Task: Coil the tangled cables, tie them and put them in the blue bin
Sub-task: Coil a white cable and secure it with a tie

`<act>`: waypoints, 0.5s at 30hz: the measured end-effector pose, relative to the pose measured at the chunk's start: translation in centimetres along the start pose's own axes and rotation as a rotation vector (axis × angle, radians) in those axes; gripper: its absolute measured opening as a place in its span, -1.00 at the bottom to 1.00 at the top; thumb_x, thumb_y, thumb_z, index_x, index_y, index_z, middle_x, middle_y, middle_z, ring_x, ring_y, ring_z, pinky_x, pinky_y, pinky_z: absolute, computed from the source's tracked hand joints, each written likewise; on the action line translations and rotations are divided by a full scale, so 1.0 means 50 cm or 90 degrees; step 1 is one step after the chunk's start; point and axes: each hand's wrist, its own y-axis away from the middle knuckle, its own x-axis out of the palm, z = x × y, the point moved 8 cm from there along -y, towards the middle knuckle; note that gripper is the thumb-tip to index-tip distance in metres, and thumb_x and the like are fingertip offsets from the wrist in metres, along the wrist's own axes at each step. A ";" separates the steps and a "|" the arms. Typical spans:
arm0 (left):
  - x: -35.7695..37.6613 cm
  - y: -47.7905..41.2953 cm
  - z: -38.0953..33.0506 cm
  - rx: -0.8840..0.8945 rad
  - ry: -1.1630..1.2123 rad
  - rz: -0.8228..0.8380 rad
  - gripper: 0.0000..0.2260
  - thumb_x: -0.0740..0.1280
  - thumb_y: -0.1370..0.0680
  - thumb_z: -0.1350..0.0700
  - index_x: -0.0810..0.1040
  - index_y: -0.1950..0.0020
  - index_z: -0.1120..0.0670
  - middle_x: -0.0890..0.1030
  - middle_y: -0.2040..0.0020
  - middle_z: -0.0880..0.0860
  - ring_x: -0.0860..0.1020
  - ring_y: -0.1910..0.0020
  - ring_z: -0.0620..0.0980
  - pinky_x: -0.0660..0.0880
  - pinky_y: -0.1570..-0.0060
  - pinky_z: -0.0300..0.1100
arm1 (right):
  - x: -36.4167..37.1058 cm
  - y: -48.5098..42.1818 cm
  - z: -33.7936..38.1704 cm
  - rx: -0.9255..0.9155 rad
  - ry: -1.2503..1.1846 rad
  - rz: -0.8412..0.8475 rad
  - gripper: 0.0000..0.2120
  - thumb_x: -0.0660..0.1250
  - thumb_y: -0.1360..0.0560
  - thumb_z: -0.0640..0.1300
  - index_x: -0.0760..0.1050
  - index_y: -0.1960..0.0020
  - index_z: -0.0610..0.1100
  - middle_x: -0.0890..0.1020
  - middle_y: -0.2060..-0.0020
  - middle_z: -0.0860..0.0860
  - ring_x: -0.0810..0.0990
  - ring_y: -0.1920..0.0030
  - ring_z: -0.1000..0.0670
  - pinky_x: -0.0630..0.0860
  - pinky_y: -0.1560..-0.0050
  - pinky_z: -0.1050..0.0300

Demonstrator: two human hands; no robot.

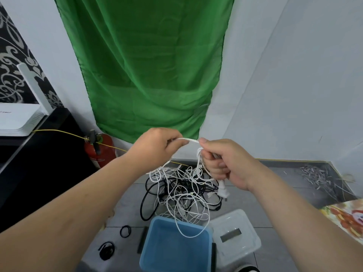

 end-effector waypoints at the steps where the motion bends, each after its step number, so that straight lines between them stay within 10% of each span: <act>1: 0.017 0.005 0.011 -0.031 0.006 0.046 -0.78 0.32 -0.66 -0.04 0.61 0.11 0.02 0.51 0.39 -0.04 0.43 0.43 -0.07 0.37 0.36 -0.15 | 0.004 -0.001 0.004 0.000 -0.058 0.009 -0.52 0.19 -0.67 0.03 0.32 0.41 -0.05 0.13 0.55 0.02 0.03 0.54 0.04 0.01 0.45 0.13; 5: 0.057 0.024 0.025 -0.121 -0.022 0.177 -0.70 0.15 -0.73 -0.03 0.53 -0.35 0.05 0.64 0.04 0.05 0.58 0.08 0.01 0.40 0.06 -0.19 | -0.009 -0.013 0.008 -0.007 -0.282 -0.019 -0.60 0.17 -0.64 -0.03 0.27 0.36 -0.05 0.13 0.59 0.06 0.05 0.60 0.07 0.02 0.52 0.19; 11: 0.051 0.025 0.028 -0.301 0.385 0.115 -0.72 0.12 -0.74 0.00 0.54 -0.18 0.12 0.70 -0.08 0.09 0.69 -0.03 0.03 0.69 0.01 0.03 | -0.090 -0.018 -0.012 -0.022 -0.353 -0.204 -0.63 0.15 -0.56 -0.09 0.14 0.39 0.01 0.08 0.61 0.06 0.02 0.63 0.04 0.00 0.54 0.23; 15: 0.015 0.031 0.092 -0.435 0.402 -0.025 -0.67 0.10 -0.75 0.02 0.52 -0.06 0.23 0.70 0.10 0.25 0.67 0.20 0.15 0.69 0.16 0.12 | -0.146 -0.005 -0.036 0.002 -0.378 -0.320 -0.59 0.15 -0.54 -0.11 0.11 0.44 0.02 0.08 0.61 0.06 0.00 0.62 0.04 -0.04 0.45 0.16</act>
